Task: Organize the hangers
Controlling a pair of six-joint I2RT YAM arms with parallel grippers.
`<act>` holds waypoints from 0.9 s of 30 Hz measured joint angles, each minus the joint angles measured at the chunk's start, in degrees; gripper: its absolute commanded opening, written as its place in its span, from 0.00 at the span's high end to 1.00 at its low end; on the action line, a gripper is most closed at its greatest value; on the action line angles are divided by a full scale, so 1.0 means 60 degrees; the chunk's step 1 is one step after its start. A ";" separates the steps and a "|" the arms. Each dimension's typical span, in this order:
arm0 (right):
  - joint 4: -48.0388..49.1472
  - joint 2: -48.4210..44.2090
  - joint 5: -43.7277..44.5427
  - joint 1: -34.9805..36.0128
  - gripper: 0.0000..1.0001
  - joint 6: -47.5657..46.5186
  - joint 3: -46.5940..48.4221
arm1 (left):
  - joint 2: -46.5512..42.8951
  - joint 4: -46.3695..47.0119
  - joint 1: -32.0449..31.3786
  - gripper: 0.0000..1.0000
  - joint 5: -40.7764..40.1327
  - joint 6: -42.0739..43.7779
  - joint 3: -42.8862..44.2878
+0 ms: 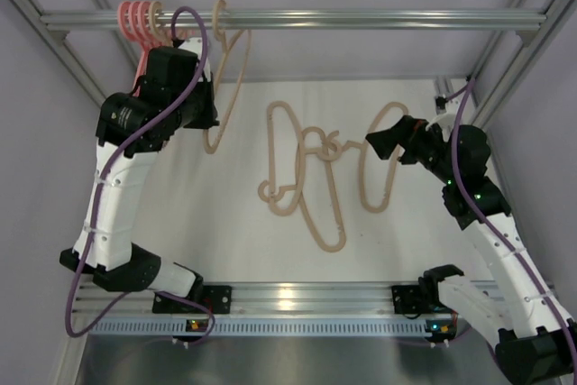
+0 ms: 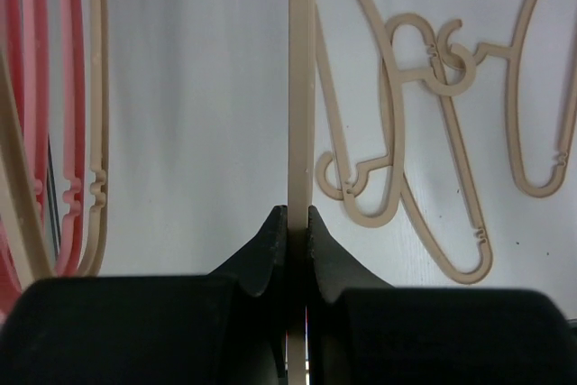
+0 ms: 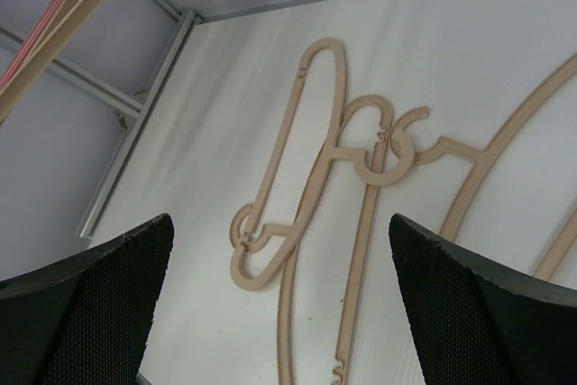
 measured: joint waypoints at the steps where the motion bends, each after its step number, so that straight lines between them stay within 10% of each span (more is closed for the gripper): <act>1: 0.0036 0.0000 -0.0018 0.0000 0.01 0.0000 -0.0036 | 0.0018 -0.0055 0.0193 1.00 0.0168 0.0069 0.0000; 27: 0.0678 0.0131 -0.0561 0.0000 0.01 0.0397 -0.0659 | 0.0208 0.0219 0.2947 1.00 0.1559 0.0229 -0.0237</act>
